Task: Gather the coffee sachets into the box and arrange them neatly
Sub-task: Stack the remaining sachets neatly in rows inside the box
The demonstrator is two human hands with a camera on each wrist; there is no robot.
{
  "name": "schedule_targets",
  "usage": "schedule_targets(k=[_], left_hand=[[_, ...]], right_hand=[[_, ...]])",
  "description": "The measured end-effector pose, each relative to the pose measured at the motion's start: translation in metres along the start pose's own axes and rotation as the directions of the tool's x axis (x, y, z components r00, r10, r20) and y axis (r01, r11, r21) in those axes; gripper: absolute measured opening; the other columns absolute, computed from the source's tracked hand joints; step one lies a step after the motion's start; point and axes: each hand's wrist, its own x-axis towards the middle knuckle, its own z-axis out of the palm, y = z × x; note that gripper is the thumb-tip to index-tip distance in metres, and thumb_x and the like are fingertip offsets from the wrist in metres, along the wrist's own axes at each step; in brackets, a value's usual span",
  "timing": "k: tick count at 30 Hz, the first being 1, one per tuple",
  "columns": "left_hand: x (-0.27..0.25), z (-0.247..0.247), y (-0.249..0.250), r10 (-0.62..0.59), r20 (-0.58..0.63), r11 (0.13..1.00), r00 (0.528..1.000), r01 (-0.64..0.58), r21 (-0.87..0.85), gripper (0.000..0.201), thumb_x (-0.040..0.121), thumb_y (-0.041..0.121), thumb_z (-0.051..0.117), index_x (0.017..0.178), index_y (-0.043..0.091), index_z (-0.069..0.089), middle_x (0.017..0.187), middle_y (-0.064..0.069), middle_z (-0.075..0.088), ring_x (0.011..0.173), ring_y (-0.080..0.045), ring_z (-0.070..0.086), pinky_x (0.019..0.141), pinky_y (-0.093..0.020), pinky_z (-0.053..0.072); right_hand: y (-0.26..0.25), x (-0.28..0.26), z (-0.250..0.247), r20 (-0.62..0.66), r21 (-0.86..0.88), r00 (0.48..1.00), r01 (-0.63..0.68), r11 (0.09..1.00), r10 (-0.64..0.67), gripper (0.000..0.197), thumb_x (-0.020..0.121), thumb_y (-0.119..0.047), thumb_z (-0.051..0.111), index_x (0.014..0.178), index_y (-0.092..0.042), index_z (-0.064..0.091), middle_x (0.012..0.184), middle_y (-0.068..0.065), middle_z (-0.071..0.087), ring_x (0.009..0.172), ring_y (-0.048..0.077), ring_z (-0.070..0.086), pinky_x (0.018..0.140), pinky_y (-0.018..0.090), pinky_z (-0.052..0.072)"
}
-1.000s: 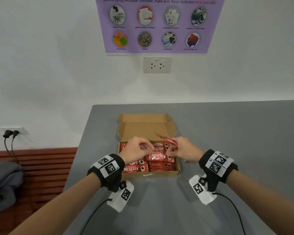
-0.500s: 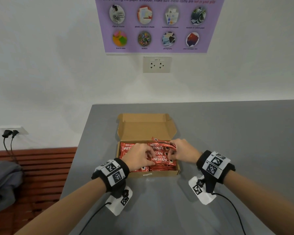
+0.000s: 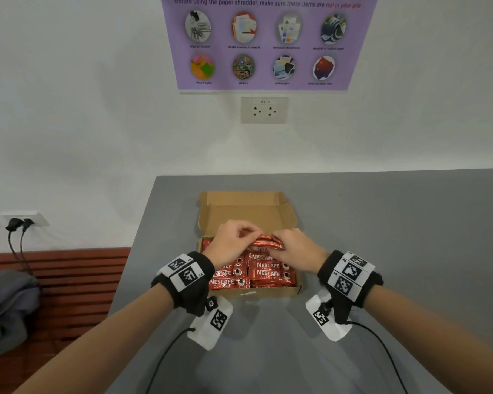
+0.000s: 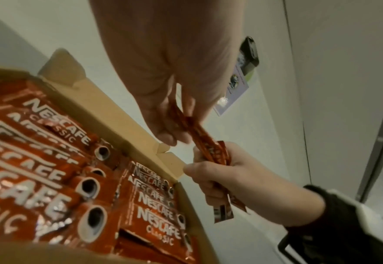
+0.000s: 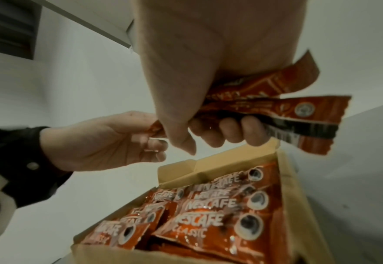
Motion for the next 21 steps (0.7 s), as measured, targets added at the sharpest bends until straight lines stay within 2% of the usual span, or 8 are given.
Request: schedule_targets(k=[3,6,10,12,14,16,18,21], left_hand=[[-0.001,-0.006,-0.007,-0.031,-0.037,0.996,0.999,0.028,-0.086,0.010,0.089,0.013,0.059,0.094,0.013,0.067,0.089,-0.001,0.068,0.069,-0.005,0.063,0.065,-0.014,0.053],[-0.005,-0.014,-0.014,-0.065,-0.134,0.988,0.989,0.045,-0.145,0.013,0.088,0.010,0.059,0.099,0.007,0.067,0.088,0.002,0.066,0.071,-0.005,0.063,0.062,-0.012,0.051],[-0.010,-0.020,-0.022,-0.045,-0.215,0.988,0.975,0.012,-0.151,0.013,0.086,0.010,0.063,0.097,0.016,0.068,0.095,0.003,0.066,0.086,-0.010,0.065,0.068,-0.019,0.055],[-0.010,-0.018,-0.022,-0.051,-0.184,0.985,0.982,0.019,-0.169,0.016,0.085,0.010,0.064,0.097,0.021,0.066,0.100,0.003,0.066,0.090,-0.012,0.066,0.071,-0.023,0.056],[-0.009,-0.014,-0.020,-0.043,-0.161,0.986,0.986,0.016,-0.164,0.019,0.085,0.010,0.064,0.103,0.018,0.066,0.102,0.005,0.064,0.094,-0.012,0.064,0.072,-0.024,0.056],[-0.008,-0.010,-0.018,-0.037,-0.151,0.985,0.988,0.011,-0.172,0.022,0.086,0.011,0.064,0.107,0.015,0.065,0.104,0.005,0.064,0.096,-0.013,0.064,0.072,-0.024,0.056],[-0.008,-0.009,-0.017,-0.050,-0.135,0.976,0.990,0.019,-0.219,0.023,0.086,0.010,0.063,0.108,0.015,0.065,0.105,0.002,0.065,0.095,-0.014,0.065,0.073,-0.025,0.056],[-0.009,-0.009,-0.016,-0.049,-0.099,0.983,0.994,0.030,-0.183,0.021,0.086,0.011,0.063,0.106,0.016,0.065,0.103,0.003,0.066,0.093,-0.014,0.066,0.072,-0.025,0.056]], right_hand=[[0.002,-0.001,-0.003,0.006,0.010,1.000,0.004,1.000,-0.004,0.016,0.090,-0.029,0.059,0.096,-0.014,0.057,0.095,0.004,0.067,0.078,0.015,0.066,0.066,0.028,0.056],[0.014,-0.003,-0.010,0.010,-0.014,1.000,-0.020,1.000,0.020,0.023,0.090,-0.036,0.058,0.076,-0.021,0.047,0.080,-0.003,0.060,0.065,0.007,0.055,0.055,0.016,0.042],[0.026,-0.008,-0.021,-0.286,0.022,0.953,-0.094,0.995,0.096,0.032,0.093,-0.039,0.048,0.067,-0.021,0.041,0.062,-0.005,0.042,0.052,0.007,0.036,0.051,0.016,0.029],[0.020,-0.008,-0.020,-0.327,0.121,0.943,-0.021,0.992,0.060,0.030,0.093,-0.042,0.043,0.078,-0.019,0.053,0.064,-0.004,0.048,0.054,0.005,0.040,0.052,0.014,0.033],[0.009,-0.008,-0.016,-0.247,0.192,0.969,0.038,0.981,0.011,0.024,0.095,-0.037,0.044,0.098,-0.019,0.059,0.074,-0.008,0.057,0.063,0.001,0.052,0.058,0.007,0.040],[0.002,-0.006,-0.011,-0.160,0.244,0.987,0.047,0.969,-0.008,0.026,0.096,-0.035,0.045,0.109,-0.016,0.059,0.084,-0.008,0.064,0.076,0.006,0.063,0.062,0.006,0.046],[-0.001,-0.003,-0.008,-0.165,0.323,0.986,0.057,0.945,-0.003,0.026,0.095,-0.033,0.048,0.109,-0.015,0.059,0.090,-0.003,0.068,0.082,0.011,0.067,0.069,0.015,0.052],[-0.006,-0.002,-0.006,-0.250,0.425,0.967,0.070,0.903,0.043,0.010,0.094,-0.027,0.053,0.095,-0.020,0.060,0.086,-0.006,0.067,0.081,0.009,0.066,0.072,0.021,0.053]])
